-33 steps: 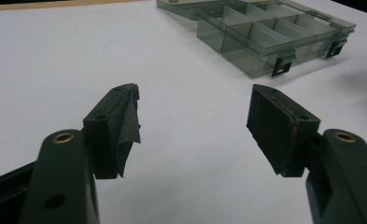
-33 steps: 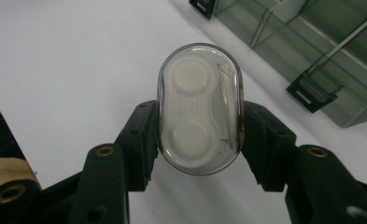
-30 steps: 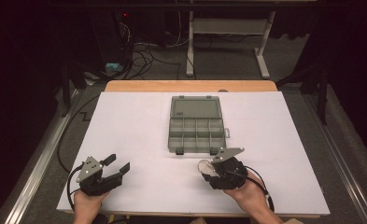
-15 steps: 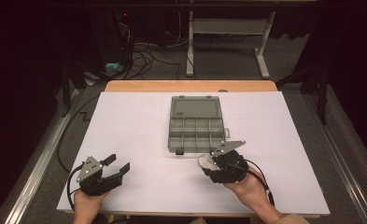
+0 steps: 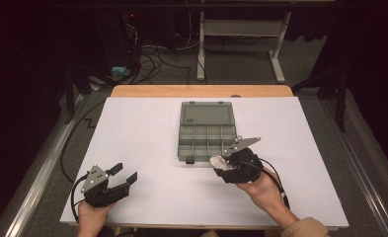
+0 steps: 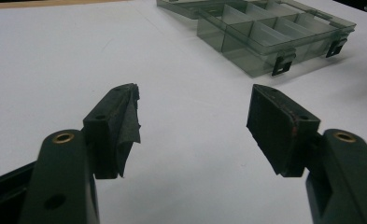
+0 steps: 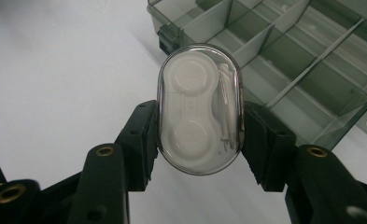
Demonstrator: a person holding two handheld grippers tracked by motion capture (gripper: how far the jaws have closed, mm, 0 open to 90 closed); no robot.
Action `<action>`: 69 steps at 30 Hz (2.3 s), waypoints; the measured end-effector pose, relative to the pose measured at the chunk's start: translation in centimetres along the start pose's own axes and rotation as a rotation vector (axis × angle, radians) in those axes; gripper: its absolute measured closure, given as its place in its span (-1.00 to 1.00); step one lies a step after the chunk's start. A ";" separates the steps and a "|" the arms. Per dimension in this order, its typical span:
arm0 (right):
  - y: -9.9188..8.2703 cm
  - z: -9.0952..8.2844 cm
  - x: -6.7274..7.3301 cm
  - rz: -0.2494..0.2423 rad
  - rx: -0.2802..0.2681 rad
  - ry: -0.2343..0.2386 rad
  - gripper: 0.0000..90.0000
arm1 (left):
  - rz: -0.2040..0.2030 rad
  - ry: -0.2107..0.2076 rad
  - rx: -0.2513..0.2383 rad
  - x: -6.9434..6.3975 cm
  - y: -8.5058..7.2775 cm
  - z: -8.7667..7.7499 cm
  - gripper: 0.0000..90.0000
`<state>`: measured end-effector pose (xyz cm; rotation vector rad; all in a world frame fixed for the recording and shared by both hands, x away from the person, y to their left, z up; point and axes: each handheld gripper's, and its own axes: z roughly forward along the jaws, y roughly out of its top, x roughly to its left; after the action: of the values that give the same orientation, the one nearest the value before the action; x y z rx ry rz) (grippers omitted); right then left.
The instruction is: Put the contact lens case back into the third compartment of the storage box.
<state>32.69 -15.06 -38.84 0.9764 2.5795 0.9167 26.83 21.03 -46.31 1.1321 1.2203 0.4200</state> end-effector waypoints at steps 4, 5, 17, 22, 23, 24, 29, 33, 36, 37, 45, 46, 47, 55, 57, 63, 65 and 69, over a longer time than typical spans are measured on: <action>0.7 0.1 -0.5 0.000 -0.002 -0.008 0.10 | 0.001 0.001 0.000 0.0 0.0 0.0 -0.24; 0.9 0.2 -0.6 0.000 -0.004 -0.009 0.10 | 0.001 0.001 0.000 0.0 0.0 0.0 -0.24; 2.1 0.7 -1.9 0.024 0.002 -0.018 0.10 | 0.000 0.000 -0.001 0.0 0.0 0.0 -0.24; 2.3 1.0 -2.4 0.044 0.002 -0.014 0.10 | 0.002 -0.001 -0.003 0.0 0.0 0.0 -0.24; 2.3 1.0 -2.5 0.051 0.004 -0.014 0.10 | 0.002 0.000 -0.002 0.0 0.0 0.0 -0.24; 2.4 1.0 -2.6 0.049 0.003 -0.014 0.10 | 0.003 0.000 -0.001 0.0 0.0 0.0 -0.24; 2.7 1.2 -3.3 0.069 0.005 -0.013 0.10 | 0.003 0.000 -0.001 0.0 0.0 0.0 -0.24; 3.0 1.3 -3.9 0.084 0.004 -0.020 0.10 | 0.002 0.000 -0.001 0.0 0.0 0.0 -0.24; 3.2 1.6 -4.3 0.097 0.008 -0.024 0.10 | 0.000 -0.001 -0.004 0.0 0.0 0.0 -0.24; 3.2 1.7 -4.4 0.101 0.010 -0.027 0.10 | 0.000 -0.001 -0.003 0.0 0.0 0.0 -0.24; 3.7 2.5 -5.5 0.130 0.018 -0.039 0.10 | 0.002 0.000 -0.002 0.0 0.0 0.0 -0.24; 3.8 2.6 -5.6 0.132 0.019 -0.041 0.10 | 0.003 0.000 -0.001 0.0 0.0 0.0 -0.24; 3.9 2.7 -5.8 0.137 0.022 -0.044 0.10 | 0.002 0.000 -0.001 0.0 0.0 0.0 -0.24; 4.4 3.6 -6.5 0.148 0.036 -0.055 0.10 | 0.001 -0.001 -0.001 0.0 0.0 0.0 -0.23; 4.5 3.8 -6.7 0.152 0.039 -0.056 0.10 | 0.000 -0.001 -0.002 0.0 0.0 0.0 -0.23; 4.9 4.1 -7.2 0.161 0.048 -0.060 0.10 | 0.000 0.000 -0.002 0.0 0.0 0.0 -0.23; 5.1 4.2 -7.4 0.162 0.053 -0.062 0.10 | -0.002 0.000 -0.003 0.0 0.0 0.0 -0.23; 5.4 4.4 -7.6 0.168 0.054 -0.066 0.10 | -0.002 -0.001 -0.004 0.0 0.1 0.0 -0.23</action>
<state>43.02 -14.82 -38.89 1.2322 2.5092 0.8423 26.83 21.06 -46.26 1.1276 1.2189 0.4199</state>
